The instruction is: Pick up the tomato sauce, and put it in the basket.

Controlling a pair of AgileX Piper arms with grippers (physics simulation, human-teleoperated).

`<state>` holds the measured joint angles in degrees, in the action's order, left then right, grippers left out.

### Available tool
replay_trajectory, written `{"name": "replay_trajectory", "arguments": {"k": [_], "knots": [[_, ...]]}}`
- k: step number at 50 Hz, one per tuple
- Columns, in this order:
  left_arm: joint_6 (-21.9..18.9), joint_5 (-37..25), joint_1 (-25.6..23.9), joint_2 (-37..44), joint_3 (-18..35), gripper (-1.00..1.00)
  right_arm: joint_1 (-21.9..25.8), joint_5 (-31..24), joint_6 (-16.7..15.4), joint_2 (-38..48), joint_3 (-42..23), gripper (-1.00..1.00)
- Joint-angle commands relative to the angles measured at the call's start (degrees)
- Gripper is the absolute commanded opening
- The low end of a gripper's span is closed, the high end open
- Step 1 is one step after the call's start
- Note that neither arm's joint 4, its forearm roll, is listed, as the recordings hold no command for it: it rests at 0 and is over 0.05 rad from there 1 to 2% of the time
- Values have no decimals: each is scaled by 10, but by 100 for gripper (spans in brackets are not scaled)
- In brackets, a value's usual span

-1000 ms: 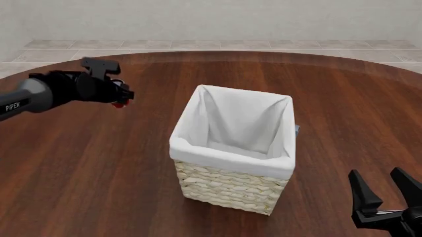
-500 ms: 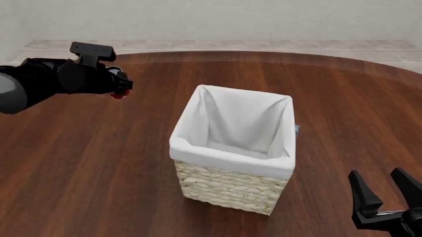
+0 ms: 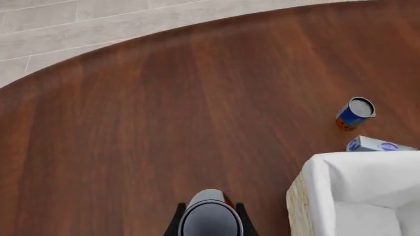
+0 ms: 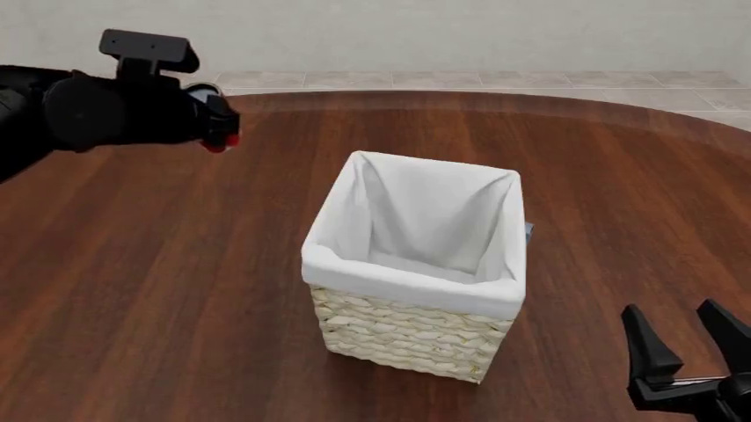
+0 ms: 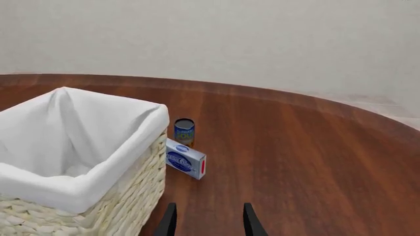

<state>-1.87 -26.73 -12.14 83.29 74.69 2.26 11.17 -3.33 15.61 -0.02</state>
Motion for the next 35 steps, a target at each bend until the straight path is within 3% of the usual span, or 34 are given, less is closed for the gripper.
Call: {"name": "replay_trajectory", "arguments": {"k": [1, 35], "knots": [[-1, -24, -32, -43, 1, -100, 0, -6, -2, -7, 0, 100], [-19, -45, -142, -79, 26, -100, -2, -16, 2, -21, 0, 100]]}}
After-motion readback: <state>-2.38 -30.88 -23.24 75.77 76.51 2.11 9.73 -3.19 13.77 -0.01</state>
